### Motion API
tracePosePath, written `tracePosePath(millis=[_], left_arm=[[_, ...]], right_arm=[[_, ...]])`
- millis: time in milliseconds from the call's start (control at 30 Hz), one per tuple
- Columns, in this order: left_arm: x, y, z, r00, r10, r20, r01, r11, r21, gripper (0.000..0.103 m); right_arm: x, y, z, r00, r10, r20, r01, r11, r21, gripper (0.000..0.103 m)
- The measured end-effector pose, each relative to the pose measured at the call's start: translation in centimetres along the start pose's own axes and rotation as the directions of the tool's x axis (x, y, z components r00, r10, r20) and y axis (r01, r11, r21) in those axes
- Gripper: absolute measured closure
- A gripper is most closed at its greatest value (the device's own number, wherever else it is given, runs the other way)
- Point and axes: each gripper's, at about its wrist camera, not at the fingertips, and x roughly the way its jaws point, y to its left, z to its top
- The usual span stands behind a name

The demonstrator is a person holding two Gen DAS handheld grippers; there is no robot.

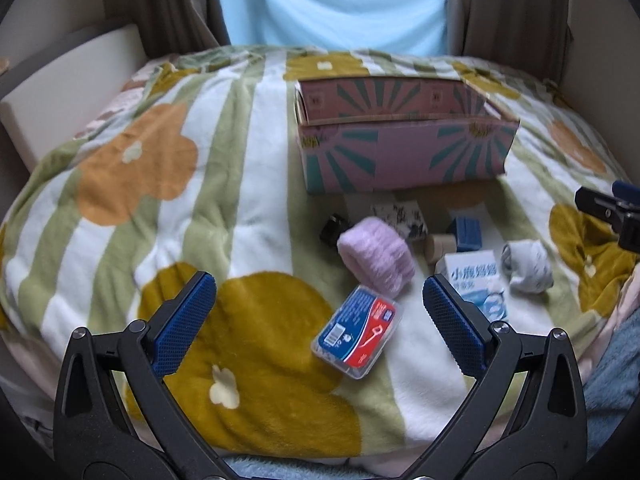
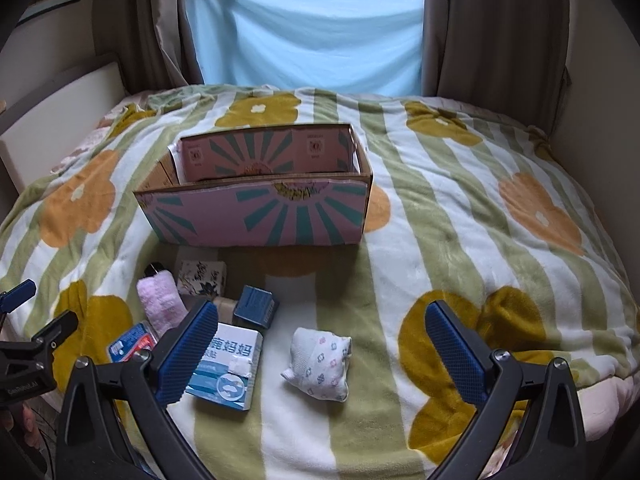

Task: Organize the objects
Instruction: 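Grasp the clear floss case with left tool while right tool grasps the white sock bundle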

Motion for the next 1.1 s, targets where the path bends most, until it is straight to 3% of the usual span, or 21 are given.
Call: tracePosePath(millis=[433, 733, 800, 933, 1000, 1100], left_arm=[[6.4, -0.8, -3.4, 0.986, -0.038, -0.162, 0.045, 0.998, 0.04, 0.004], [8.1, -1.8, -4.5, 0.977, -0.053, -0.205, 0.07, 0.995, 0.077, 0.007], [8.5, -2.1, -4.6, 0.975, -0.051, -0.217, 0.07, 0.994, 0.081, 0.018], [9.0, -2.3, -4.7, 0.971, -0.062, -0.23, 0.083, 0.993, 0.084, 0.026], [9.2, -2.5, -4.8, 0.97, -0.068, -0.235, 0.091, 0.992, 0.089, 0.037], [9.2, -2.7, -4.9, 0.969, -0.065, -0.237, 0.091, 0.991, 0.1, 0.038]], right_arm=[[6.2, 0.4, -2.9, 0.991, -0.027, -0.135, 0.025, 1.0, -0.017, 0.0], [8.6, 0.0, -4.3, 0.977, -0.021, -0.212, 0.023, 1.0, 0.006, 0.001], [9.0, 0.1, -4.6, 0.974, -0.019, -0.226, 0.019, 1.0, 0.0, 0.006], [9.8, 0.4, -5.2, 0.968, -0.009, -0.252, 0.008, 1.0, -0.004, 0.016], [10.2, 0.4, -5.4, 0.964, -0.004, -0.265, 0.003, 1.0, -0.004, 0.025], [10.7, 0.5, -5.8, 0.96, 0.011, -0.279, -0.011, 1.0, 0.003, 0.037]])
